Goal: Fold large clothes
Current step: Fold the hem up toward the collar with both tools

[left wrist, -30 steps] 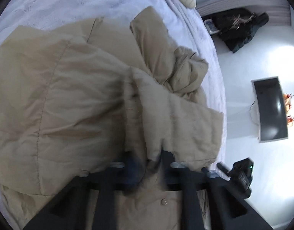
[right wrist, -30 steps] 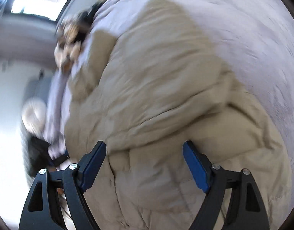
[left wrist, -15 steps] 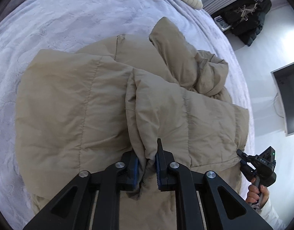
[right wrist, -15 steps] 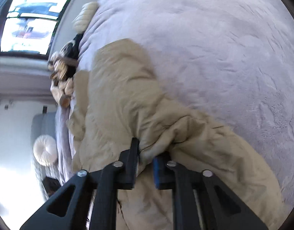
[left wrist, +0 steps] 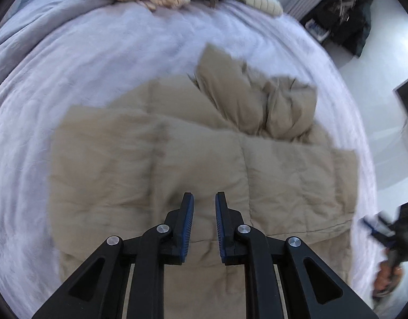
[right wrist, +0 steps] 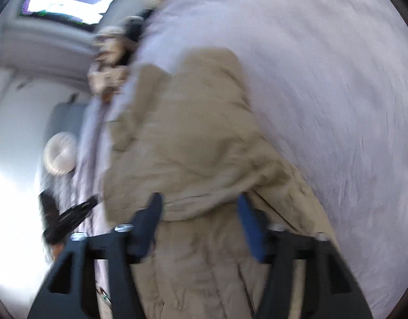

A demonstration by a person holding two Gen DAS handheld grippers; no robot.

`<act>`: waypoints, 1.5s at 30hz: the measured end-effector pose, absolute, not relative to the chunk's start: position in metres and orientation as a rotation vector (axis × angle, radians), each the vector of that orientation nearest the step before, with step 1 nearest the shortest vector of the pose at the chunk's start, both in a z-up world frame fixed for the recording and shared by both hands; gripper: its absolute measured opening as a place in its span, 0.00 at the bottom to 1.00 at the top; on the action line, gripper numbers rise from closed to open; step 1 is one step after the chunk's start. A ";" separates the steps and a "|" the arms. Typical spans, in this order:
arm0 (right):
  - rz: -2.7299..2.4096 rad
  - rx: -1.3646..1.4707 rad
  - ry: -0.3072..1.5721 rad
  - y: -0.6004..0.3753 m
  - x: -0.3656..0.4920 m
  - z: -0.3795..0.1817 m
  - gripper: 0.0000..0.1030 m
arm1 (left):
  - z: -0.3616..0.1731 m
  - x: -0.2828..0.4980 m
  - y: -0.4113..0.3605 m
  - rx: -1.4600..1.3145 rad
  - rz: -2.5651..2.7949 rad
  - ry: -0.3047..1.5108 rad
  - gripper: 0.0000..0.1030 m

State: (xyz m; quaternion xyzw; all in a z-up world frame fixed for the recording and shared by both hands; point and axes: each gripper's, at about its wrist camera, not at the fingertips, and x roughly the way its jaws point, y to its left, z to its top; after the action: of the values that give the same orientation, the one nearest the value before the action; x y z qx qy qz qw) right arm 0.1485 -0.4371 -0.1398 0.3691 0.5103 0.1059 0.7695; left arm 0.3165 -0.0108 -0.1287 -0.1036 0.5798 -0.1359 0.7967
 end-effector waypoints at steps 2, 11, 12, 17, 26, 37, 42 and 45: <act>0.195 0.837 1.058 -0.460 0.157 -0.136 0.65 | -0.144 0.318 -0.022 -0.210 -0.260 1.262 0.17; 0.184 1.375 1.064 -0.523 0.229 -0.244 0.65 | -0.170 0.313 -0.023 -0.196 -0.222 1.275 0.16; 0.197 1.414 1.049 -0.524 0.238 -0.247 0.65 | -0.170 0.314 -0.026 -0.182 -0.220 1.277 0.16; 0.182 1.270 1.163 -0.519 0.291 -0.227 0.63 | -0.172 0.316 -0.038 -0.142 -0.192 1.282 0.16; -0.001 0.549 1.439 -0.472 0.327 -0.225 0.03 | -0.175 0.310 -0.038 -0.156 -0.184 1.275 0.17; 0.224 0.684 1.150 -0.460 0.271 -0.160 0.04 | -0.174 0.311 -0.035 -0.153 -0.182 1.273 0.17; 0.189 0.483 1.236 -0.422 0.277 -0.198 0.00 | -0.175 0.311 -0.032 -0.176 -0.184 1.257 0.17; 0.085 0.557 1.196 -0.439 0.282 -0.224 0.00 | -0.177 0.312 -0.031 -0.185 -0.200 1.244 0.16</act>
State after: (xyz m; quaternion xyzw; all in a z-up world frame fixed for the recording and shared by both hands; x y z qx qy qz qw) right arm 0.2817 -0.4388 -0.2242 0.2587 0.5554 0.0396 0.7893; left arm 0.3115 -0.0307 -0.1772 -0.0865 0.5806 -0.0935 0.8042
